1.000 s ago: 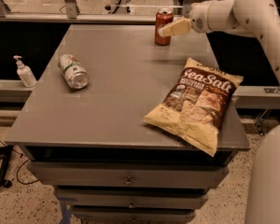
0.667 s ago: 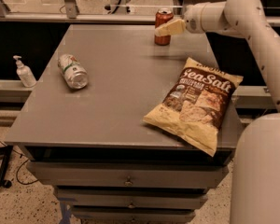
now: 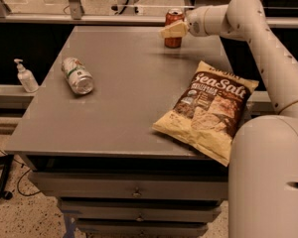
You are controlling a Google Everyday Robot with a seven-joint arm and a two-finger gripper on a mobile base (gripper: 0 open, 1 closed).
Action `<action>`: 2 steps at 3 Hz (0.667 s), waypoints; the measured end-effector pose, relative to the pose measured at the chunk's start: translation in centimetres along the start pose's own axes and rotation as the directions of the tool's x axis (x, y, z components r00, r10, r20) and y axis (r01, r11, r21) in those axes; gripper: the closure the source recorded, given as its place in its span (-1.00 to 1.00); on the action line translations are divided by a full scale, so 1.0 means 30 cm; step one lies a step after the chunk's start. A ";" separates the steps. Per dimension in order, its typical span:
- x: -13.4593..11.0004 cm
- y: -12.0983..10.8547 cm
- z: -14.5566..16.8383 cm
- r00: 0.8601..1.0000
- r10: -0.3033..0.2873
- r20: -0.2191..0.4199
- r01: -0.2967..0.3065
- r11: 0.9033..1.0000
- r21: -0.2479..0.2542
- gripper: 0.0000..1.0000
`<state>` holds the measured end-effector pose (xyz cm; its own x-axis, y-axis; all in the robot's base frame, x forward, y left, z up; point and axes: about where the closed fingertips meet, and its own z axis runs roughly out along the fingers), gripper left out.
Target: Pick coke can
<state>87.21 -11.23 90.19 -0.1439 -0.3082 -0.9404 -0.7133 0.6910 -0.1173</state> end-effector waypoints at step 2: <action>-0.039 0.036 -0.006 0.999 0.022 0.032 -0.020 0.998 -0.052 0.27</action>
Offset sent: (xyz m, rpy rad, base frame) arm -0.0207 0.0085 0.0286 0.0937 0.0044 0.0850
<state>86.47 -10.24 91.21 -0.1377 -0.2723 -0.9523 -0.7452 0.6619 -0.0815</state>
